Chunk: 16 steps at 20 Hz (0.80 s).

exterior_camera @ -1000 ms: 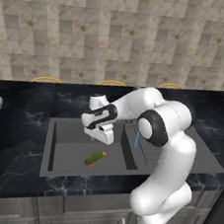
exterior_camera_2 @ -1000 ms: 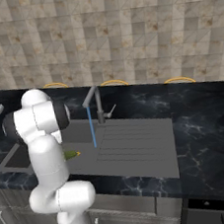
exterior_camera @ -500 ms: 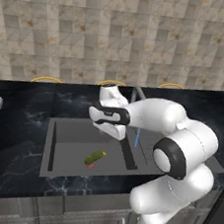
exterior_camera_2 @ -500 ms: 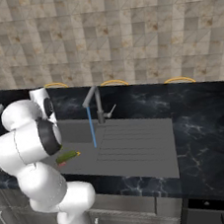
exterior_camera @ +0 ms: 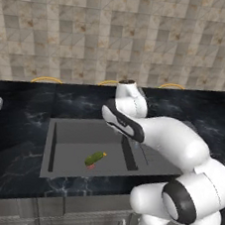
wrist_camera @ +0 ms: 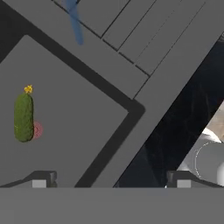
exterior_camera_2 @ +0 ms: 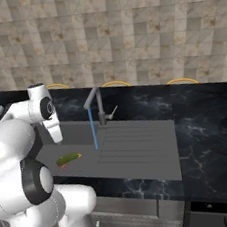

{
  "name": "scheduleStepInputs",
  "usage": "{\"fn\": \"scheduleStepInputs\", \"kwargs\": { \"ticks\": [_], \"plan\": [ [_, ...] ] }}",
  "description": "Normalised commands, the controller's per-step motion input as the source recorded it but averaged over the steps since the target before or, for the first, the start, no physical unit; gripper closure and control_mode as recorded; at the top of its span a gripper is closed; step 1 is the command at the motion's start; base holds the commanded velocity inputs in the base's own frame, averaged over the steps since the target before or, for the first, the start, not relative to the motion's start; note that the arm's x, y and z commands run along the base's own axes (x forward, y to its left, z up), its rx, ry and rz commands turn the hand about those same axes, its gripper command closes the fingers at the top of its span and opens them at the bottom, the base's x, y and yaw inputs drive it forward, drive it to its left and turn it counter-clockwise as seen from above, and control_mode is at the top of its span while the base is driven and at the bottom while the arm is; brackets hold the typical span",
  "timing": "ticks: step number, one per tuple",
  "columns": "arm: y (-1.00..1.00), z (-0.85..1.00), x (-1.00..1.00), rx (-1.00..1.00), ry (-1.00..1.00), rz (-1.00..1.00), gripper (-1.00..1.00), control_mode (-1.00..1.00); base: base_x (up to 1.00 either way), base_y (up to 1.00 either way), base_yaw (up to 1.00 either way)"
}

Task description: Turn on the sink faucet. Then move the cucumber from the counter to the sink. Turn off the sink. Move the vegetable from the sink to the pot next to the stove. Finally move the pot to the front center burner.

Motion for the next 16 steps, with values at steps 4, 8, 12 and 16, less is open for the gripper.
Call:
{"fn": "scheduleStepInputs", "kwargs": {
  "ticks": [4,8,12,16],
  "plan": [
    [-0.51,0.13,-0.49,0.00,-0.04,0.00,-1.00,-1.00,0.00,0.00,0.00],
    [-0.47,0.17,-0.40,-0.02,-0.06,0.00,-1.00,-1.00,0.00,0.00,0.00],
    [-0.49,0.26,-0.37,-0.03,-0.09,0.00,-1.00,-1.00,0.00,0.00,0.00],
    [-0.50,0.25,-0.31,-0.02,-0.09,0.00,-1.00,-1.00,0.00,0.00,0.00]
  ]
}}
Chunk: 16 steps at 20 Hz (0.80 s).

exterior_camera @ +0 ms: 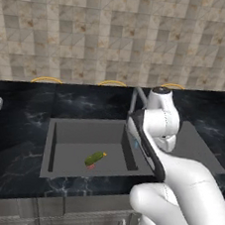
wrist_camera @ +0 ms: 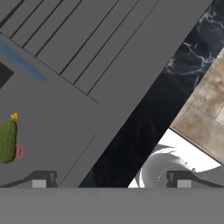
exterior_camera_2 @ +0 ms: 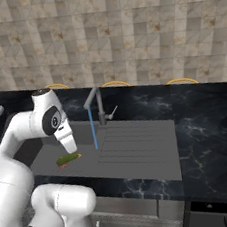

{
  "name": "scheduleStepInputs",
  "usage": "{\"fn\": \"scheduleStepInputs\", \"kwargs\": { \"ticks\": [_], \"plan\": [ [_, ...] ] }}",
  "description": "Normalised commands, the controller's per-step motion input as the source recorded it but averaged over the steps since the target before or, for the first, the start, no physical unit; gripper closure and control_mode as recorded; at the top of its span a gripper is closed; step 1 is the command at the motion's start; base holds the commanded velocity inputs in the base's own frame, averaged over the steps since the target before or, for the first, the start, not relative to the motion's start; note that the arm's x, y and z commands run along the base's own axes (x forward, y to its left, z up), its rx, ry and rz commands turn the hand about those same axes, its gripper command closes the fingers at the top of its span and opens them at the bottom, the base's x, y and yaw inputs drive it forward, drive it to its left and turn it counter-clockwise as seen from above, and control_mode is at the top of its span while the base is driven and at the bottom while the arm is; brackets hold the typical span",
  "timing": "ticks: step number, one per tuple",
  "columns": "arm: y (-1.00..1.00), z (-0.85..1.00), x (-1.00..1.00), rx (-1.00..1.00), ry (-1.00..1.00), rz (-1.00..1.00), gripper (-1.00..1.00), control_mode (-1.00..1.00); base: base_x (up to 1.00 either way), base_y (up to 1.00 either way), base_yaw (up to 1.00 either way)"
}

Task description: Turn on the sink faucet. Then move the cucumber from the counter to the sink. Turn off the sink. Move the vegetable from the sink to the pot next to the stove. Finally move the pot to the front center burner.

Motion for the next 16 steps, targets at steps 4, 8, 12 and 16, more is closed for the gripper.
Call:
{"fn": "scheduleStepInputs", "kwargs": {
  "ticks": [4,8,12,16],
  "plan": [
    [-0.52,0.20,-0.21,0.00,-0.07,0.01,-1.00,-1.00,0.00,0.00,0.00],
    [-0.47,0.13,0.01,0.00,-0.07,0.09,-1.00,-1.00,0.00,0.00,0.00],
    [-0.42,0.09,0.12,0.00,-0.08,0.18,-1.00,-1.00,0.00,0.00,0.00],
    [-0.38,0.03,0.22,0.01,-0.06,0.24,-1.00,-1.00,0.00,0.00,0.00]
  ]
}}
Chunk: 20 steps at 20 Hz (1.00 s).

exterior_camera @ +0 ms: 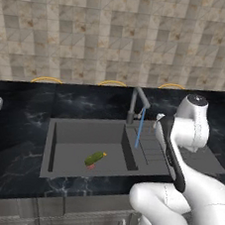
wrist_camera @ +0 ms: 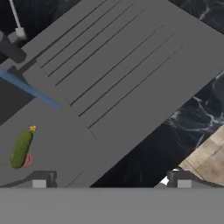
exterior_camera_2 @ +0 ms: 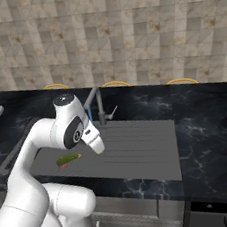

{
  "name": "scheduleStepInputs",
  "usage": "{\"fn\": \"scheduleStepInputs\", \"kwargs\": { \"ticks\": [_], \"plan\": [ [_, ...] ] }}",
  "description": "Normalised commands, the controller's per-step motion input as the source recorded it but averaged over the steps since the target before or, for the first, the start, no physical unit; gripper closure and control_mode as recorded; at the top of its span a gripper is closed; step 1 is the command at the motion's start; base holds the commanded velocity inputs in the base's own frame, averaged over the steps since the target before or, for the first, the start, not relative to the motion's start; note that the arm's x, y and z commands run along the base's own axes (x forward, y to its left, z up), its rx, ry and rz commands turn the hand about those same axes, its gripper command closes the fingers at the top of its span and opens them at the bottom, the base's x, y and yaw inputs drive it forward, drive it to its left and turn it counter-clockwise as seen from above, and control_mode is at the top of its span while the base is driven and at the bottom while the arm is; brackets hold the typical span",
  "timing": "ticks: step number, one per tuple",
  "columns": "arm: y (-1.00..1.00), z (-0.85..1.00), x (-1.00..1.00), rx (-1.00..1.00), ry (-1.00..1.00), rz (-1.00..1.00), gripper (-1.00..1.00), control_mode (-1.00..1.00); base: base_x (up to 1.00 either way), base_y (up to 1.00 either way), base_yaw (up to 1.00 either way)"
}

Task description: Turn on the sink faucet. Then move the cucumber from the counter to the sink. Turn off the sink. Move the vegetable from the sink to the pot next to the stove. Finally move the pot to the front center burner.

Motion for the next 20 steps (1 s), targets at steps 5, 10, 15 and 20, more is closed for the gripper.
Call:
{"fn": "scheduleStepInputs", "kwargs": {
  "ticks": [5,10,15,20],
  "plan": [
    [-0.35,0.00,0.33,0.03,-0.08,0.29,-1.00,-1.00,0.00,0.00,0.00],
    [-0.32,0.04,0.33,0.04,-0.14,0.34,-1.00,-1.00,0.00,0.00,0.00],
    [-0.21,0.08,0.41,0.08,-0.18,0.37,-1.00,-1.00,0.00,0.00,0.00],
    [-0.05,0.06,0.52,0.10,-0.20,0.42,-1.00,-1.00,0.00,0.00,0.00]
  ]
}}
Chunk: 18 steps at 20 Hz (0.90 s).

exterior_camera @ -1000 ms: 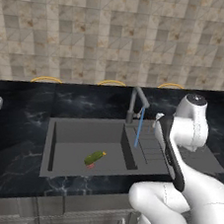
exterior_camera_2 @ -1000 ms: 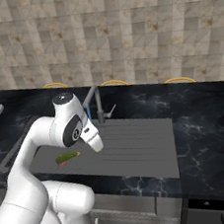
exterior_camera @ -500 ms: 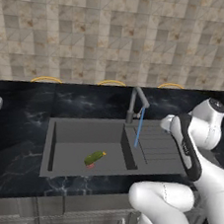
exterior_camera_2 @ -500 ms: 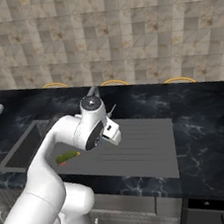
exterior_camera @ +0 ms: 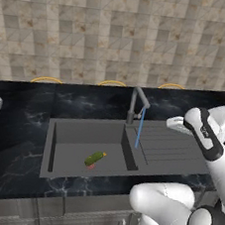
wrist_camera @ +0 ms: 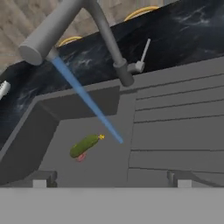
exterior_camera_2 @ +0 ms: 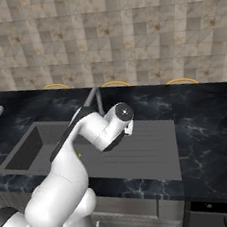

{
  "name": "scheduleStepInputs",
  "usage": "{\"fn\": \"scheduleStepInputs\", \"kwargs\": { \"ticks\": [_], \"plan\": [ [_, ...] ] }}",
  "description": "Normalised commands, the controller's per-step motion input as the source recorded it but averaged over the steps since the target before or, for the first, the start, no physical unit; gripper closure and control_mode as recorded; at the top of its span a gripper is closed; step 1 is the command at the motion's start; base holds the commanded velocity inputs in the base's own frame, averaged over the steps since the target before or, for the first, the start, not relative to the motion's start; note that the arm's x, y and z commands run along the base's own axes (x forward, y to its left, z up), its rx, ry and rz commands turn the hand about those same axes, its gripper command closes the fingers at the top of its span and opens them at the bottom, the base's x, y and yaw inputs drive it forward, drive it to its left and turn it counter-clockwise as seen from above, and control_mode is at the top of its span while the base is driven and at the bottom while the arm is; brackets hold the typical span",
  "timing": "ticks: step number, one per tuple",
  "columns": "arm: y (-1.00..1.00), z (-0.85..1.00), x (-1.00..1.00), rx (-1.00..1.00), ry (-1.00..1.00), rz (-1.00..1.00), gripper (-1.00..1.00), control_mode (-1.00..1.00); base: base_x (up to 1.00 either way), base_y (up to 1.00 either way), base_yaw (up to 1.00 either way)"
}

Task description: Turn on the sink faucet. Then move the cucumber from the counter to the sink. Turn off the sink. Move the vegetable from the sink to the pot next to the stove. Finally move the pot to the front center burner.

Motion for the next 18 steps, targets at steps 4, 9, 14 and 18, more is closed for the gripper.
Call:
{"fn": "scheduleStepInputs", "kwargs": {
  "ticks": [4,9,14,18],
  "plan": [
    [-0.01,0.00,0.33,0.04,-0.05,0.27,-1.00,-1.00,0.00,0.00,0.00],
    [-0.02,0.00,0.26,0.02,-0.01,0.05,-1.00,-1.00,0.00,0.00,0.00],
    [0.00,-0.02,0.43,0.02,-0.16,0.21,-1.00,-1.00,0.00,0.00,0.00],
    [0.00,-0.08,0.40,0.02,-0.23,0.24,-1.00,-1.00,0.00,0.00,0.00]
  ]
}}
